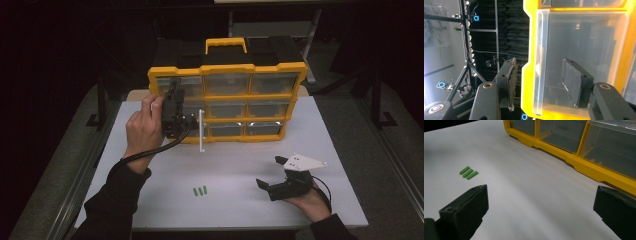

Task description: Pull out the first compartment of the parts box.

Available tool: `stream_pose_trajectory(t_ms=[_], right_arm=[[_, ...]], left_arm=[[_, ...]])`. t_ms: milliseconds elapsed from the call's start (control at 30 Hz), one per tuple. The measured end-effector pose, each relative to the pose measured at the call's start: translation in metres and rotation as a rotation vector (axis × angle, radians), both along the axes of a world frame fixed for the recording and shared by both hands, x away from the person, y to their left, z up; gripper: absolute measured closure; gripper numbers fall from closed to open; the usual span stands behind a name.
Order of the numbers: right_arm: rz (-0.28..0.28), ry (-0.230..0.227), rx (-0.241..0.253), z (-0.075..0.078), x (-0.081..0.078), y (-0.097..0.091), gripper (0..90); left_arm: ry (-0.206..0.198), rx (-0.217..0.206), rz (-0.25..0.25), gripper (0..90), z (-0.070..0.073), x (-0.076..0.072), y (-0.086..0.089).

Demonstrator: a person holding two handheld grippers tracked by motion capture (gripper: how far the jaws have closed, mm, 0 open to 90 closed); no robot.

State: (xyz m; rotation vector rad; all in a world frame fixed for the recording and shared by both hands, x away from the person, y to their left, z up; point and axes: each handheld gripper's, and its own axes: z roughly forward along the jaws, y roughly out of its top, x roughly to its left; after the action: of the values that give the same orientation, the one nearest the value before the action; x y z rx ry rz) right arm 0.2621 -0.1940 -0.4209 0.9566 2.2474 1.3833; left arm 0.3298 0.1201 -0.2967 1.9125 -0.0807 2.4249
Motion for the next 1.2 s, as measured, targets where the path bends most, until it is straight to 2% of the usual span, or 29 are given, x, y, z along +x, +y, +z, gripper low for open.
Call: stream_pose_trajectory(t_ms=[900, 1200], right_arm=[[-0.002, -0.003, 0.005, 0.0, 0.0, -0.001, 0.0], [-0.003, -0.003, 0.006, 0.0, 0.0, -0.001, 0.0]], left_arm=[[0.032, 0.009, 0.007, 64.2, 0.012, 0.008, -0.002], [0.068, 0.012, 0.009, 69.4, 0.015, 0.009, -0.002]])
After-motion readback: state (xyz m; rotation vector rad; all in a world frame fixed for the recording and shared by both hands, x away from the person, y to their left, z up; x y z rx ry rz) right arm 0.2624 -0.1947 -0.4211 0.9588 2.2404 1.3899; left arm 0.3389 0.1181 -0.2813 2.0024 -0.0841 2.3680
